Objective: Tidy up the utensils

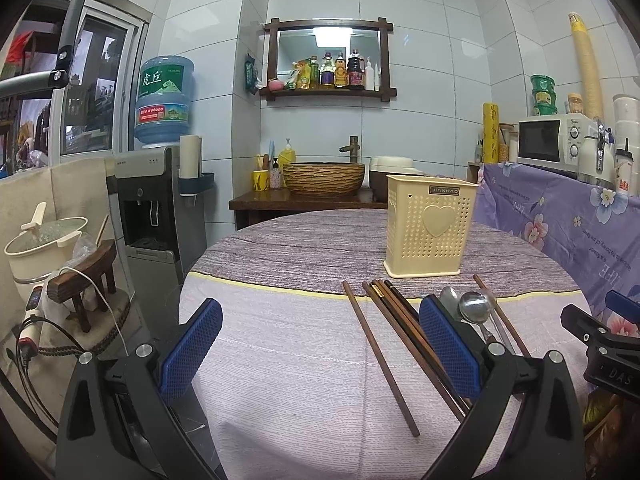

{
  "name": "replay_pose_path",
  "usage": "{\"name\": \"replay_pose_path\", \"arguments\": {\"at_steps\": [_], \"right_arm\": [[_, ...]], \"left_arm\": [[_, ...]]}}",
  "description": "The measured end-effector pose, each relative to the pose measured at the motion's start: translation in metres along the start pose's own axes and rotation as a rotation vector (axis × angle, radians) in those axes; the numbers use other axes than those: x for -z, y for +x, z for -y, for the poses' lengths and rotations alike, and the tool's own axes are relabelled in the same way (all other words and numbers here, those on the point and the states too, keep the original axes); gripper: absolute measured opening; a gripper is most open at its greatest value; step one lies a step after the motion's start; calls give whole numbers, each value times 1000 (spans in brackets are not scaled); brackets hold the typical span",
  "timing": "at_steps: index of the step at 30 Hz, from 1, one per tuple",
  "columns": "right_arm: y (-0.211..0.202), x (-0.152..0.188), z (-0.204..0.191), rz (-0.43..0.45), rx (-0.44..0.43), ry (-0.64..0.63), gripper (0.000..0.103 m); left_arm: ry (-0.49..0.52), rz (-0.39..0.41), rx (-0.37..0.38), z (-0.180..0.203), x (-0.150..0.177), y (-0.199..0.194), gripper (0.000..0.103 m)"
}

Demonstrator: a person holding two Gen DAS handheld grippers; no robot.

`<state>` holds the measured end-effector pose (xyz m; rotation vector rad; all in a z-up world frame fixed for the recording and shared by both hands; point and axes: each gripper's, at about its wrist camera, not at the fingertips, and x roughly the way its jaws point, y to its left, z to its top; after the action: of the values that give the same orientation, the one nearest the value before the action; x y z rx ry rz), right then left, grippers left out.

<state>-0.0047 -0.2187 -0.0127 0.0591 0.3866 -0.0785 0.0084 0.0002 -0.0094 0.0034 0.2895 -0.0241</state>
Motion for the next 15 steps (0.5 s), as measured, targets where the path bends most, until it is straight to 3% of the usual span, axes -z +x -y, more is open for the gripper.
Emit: {"name": "replay_pose_path", "arguments": {"at_steps": [15], "right_arm": [[2, 0, 1, -4, 1, 4, 97]], "left_arm": [[6, -4, 12, 3, -1, 2, 98]]}}
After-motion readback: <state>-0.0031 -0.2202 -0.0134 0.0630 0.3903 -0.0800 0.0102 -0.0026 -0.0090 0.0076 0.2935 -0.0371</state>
